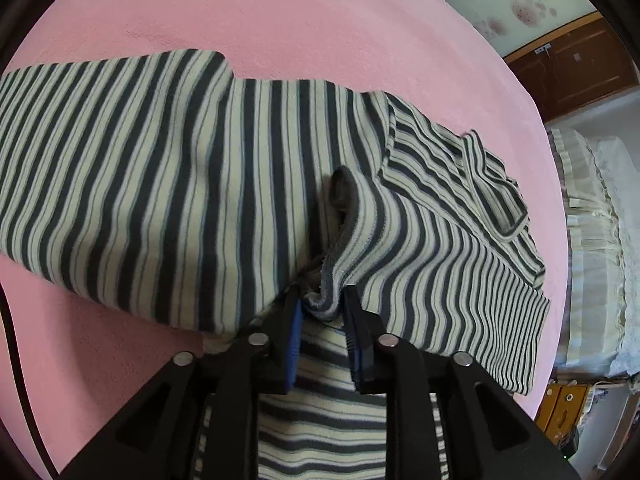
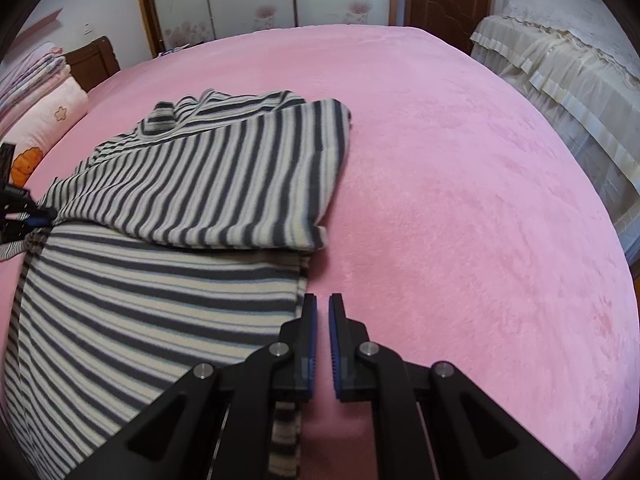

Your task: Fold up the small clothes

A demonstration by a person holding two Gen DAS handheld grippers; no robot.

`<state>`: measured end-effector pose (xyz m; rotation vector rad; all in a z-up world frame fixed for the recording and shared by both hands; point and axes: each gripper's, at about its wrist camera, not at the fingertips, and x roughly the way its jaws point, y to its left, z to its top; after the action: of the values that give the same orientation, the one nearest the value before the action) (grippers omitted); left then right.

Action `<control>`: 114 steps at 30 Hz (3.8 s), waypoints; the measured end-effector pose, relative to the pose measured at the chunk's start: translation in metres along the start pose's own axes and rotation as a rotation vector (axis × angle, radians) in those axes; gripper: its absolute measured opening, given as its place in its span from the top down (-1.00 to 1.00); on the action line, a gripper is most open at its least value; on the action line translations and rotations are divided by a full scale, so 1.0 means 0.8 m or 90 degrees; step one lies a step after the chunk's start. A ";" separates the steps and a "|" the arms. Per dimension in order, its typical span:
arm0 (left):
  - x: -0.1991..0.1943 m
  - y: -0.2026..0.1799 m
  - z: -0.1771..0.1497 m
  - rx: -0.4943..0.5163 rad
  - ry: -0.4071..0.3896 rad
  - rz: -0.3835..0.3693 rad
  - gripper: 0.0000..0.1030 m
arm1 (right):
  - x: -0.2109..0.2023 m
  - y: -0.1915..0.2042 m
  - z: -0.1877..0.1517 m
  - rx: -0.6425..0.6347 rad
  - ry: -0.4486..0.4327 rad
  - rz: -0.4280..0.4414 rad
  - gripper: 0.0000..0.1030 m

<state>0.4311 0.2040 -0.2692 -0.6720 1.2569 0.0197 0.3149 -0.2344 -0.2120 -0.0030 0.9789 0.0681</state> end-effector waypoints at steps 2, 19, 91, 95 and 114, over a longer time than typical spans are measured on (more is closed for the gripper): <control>-0.001 0.001 -0.003 -0.001 0.000 -0.003 0.58 | -0.008 0.004 0.001 -0.006 -0.009 0.019 0.88; -0.001 0.011 -0.022 -0.067 -0.018 -0.094 0.30 | 0.026 0.010 0.039 0.197 0.045 0.199 0.48; 0.039 -0.090 0.002 0.145 -0.105 0.061 0.38 | 0.119 -0.065 0.195 0.061 -0.012 -0.004 0.92; 0.046 -0.096 -0.007 0.170 -0.122 0.078 0.23 | 0.127 -0.051 0.196 0.024 -0.025 -0.046 0.92; -0.046 -0.111 -0.074 0.207 -0.162 0.118 -0.42 | -0.015 0.005 0.120 -0.024 -0.053 -0.012 0.38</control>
<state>0.4003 0.1162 -0.2049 -0.2609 1.0426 0.0512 0.3875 -0.2282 -0.1483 -0.0429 0.8935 0.0686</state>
